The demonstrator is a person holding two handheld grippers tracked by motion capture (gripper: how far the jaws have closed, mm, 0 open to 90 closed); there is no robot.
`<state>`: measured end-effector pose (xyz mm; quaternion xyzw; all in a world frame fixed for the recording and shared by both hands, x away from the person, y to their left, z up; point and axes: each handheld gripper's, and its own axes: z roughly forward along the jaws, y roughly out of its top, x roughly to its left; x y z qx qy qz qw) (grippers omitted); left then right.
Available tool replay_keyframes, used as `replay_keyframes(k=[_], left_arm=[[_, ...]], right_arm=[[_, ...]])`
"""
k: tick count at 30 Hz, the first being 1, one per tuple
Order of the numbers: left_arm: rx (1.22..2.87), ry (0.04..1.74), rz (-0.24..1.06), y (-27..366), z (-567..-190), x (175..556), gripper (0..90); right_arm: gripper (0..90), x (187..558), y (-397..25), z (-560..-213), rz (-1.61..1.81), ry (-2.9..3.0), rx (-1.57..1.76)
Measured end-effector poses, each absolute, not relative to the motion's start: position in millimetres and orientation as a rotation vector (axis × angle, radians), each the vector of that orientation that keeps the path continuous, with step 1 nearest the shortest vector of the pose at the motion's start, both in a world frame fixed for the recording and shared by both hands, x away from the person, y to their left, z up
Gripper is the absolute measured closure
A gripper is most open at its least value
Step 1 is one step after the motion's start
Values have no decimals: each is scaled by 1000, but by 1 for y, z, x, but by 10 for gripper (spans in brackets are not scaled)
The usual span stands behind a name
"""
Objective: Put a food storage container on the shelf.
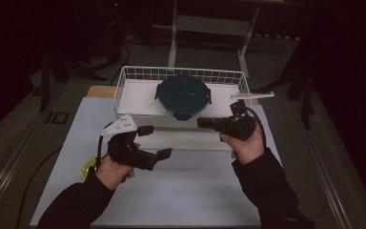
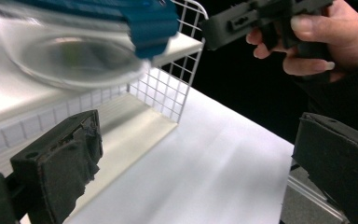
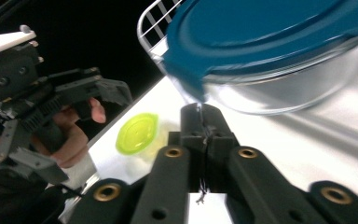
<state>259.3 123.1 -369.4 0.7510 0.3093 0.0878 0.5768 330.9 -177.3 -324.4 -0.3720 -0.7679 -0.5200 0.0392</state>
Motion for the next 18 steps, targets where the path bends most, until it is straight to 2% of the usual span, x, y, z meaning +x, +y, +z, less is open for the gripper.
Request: replay_keyframes(k=[10, 18], left_arm=[[1781, 753, 218, 113, -416, 236, 10], [1818, 743, 198, 95, -443, 227, 10]], right_arm=[[900, 328, -146, -334, -1564, -2378, -1081], [900, 342, -132, -337, -1564, -2380, -1137]])
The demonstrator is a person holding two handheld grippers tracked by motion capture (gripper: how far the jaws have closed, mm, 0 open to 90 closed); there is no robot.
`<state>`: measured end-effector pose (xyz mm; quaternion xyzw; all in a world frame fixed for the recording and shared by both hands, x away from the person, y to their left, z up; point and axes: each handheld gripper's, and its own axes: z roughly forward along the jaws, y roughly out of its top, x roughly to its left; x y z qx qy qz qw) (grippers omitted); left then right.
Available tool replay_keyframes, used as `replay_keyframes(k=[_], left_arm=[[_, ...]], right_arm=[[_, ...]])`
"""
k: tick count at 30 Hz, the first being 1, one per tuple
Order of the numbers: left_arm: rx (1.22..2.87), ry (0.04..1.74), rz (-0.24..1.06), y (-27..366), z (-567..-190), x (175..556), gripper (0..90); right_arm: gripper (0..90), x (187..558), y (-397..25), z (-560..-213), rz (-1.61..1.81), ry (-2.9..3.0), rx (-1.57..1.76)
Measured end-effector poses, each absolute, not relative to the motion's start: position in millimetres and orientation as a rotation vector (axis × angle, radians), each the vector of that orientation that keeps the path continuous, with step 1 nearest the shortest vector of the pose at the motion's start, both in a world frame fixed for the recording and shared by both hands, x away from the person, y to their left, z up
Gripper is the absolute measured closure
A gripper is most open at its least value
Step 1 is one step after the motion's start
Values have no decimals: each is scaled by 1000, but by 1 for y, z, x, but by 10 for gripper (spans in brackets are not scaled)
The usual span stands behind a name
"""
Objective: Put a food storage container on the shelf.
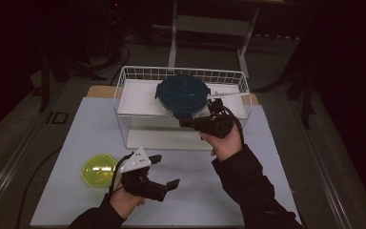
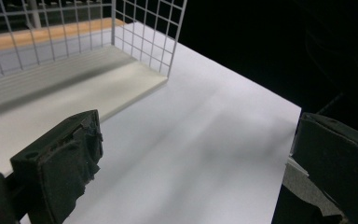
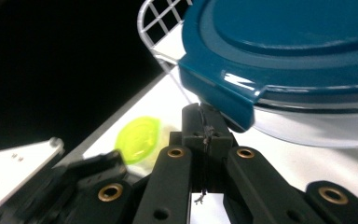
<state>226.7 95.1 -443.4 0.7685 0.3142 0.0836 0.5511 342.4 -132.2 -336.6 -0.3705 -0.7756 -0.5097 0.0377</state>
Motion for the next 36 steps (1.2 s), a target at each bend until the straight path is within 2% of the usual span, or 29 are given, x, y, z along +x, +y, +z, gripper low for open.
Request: replay_keyframes(k=[17, 25, 31, 36], left_arm=[[1828, 734, 132, 82, -467, 223, 10], [1819, 721, 145, 82, -468, 224, 11], [1799, 689, 173, 84, -464, 221, 23], [1773, 672, 132, 88, -457, 219, 19]], right_arm=[[900, 369, -133, -337, -1589, -2339, -1259], [889, 377, -136, -337, -1592, -2351, -1291], [817, 369, -135, -336, -1594, -2383, -1237], [696, 353, -139, -339, -1611, -2407, -1167]])
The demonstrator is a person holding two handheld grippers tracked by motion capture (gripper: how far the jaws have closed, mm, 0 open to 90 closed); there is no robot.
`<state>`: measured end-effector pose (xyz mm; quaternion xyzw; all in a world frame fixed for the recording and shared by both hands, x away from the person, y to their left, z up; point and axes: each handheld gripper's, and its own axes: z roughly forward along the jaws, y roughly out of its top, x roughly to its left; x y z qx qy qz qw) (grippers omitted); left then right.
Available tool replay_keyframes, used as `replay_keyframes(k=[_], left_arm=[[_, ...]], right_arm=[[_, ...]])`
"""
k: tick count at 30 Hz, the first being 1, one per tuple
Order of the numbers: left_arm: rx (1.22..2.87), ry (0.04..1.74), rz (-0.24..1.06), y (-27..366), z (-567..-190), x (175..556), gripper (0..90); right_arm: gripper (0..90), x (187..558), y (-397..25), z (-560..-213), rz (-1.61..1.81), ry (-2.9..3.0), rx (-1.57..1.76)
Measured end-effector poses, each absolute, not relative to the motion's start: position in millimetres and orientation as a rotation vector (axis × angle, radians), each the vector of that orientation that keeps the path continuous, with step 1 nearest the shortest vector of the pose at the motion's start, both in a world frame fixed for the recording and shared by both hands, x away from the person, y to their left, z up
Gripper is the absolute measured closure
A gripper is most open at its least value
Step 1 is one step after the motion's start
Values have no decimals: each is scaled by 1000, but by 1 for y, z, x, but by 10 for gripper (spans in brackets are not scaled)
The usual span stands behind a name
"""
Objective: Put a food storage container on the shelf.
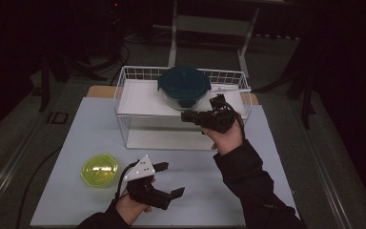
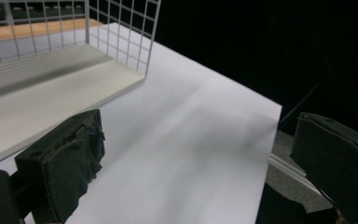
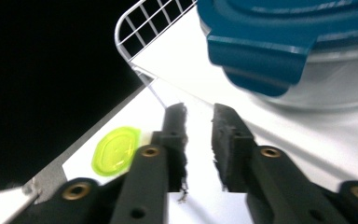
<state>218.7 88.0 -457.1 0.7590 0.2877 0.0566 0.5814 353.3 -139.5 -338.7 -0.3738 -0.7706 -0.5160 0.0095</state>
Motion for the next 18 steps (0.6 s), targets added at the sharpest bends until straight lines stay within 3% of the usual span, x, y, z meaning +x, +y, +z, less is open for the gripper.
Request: replay_keyframes(k=[10, 18], left_arm=[[1810, 648, 80, 98, -439, 220, 13], [1833, 644, 83, 122, -429, 219, 17]], right_arm=[[268, 319, -157, -356, -1702, -2418, -990], [213, 296, -181, -363, -1803, -2373, -950]])
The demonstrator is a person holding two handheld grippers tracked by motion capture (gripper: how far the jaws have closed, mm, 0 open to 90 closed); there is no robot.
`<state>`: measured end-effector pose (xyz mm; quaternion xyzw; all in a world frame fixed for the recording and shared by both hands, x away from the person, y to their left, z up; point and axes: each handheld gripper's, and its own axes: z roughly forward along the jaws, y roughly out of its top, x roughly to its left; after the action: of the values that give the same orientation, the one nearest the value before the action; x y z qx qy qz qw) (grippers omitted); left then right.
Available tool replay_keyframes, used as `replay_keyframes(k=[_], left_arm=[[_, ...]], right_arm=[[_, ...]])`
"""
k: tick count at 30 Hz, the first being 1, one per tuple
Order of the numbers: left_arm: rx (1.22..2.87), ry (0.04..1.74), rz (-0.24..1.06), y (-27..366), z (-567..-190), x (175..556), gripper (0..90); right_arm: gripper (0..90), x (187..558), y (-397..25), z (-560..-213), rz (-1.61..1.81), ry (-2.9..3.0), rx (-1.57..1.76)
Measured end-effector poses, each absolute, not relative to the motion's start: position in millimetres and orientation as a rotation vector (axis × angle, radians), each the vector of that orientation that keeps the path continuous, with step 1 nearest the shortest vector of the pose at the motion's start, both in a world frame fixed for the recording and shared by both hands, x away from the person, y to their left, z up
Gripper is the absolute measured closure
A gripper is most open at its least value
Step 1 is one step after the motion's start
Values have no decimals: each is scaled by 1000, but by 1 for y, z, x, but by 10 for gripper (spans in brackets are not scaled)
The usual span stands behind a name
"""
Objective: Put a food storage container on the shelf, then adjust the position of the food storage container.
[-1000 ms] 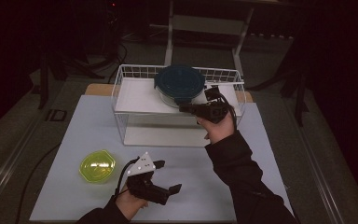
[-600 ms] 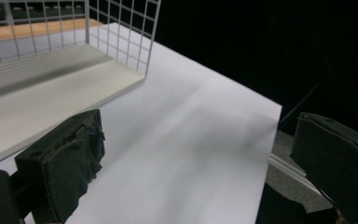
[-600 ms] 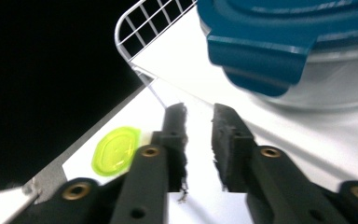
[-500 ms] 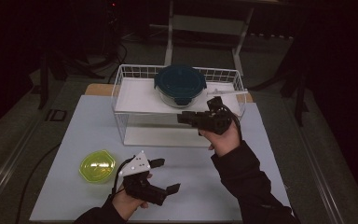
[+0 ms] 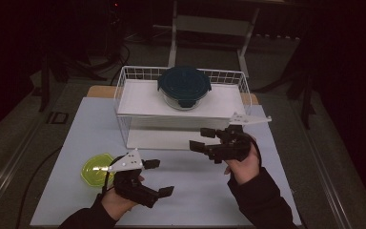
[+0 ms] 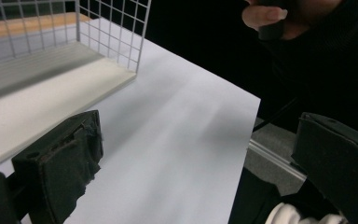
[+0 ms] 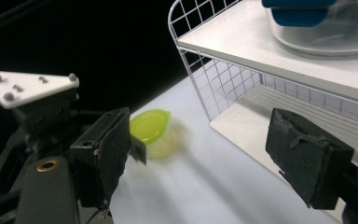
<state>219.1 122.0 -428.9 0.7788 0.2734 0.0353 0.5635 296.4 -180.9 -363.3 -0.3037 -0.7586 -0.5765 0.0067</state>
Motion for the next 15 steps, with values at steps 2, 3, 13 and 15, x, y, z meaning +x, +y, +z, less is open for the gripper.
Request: replay_keyframes(k=[2, 3, 13, 15], left_arm=[[1832, 649, 88, 129, -428, 219, 19], [1827, 653, 95, 135, -427, 219, 40], [1823, 744, 206, 177, -419, 218, 94], [1816, 760, 230, 191, -418, 220, 130]], right_arm=[[194, 291, -186, -365, -1824, -2384, -952], [184, 289, -188, -366, -1835, -2394, -945], [173, 270, -215, -379, -1879, -2424, -965], [174, 264, -221, -385, -1879, -2420, -977]])
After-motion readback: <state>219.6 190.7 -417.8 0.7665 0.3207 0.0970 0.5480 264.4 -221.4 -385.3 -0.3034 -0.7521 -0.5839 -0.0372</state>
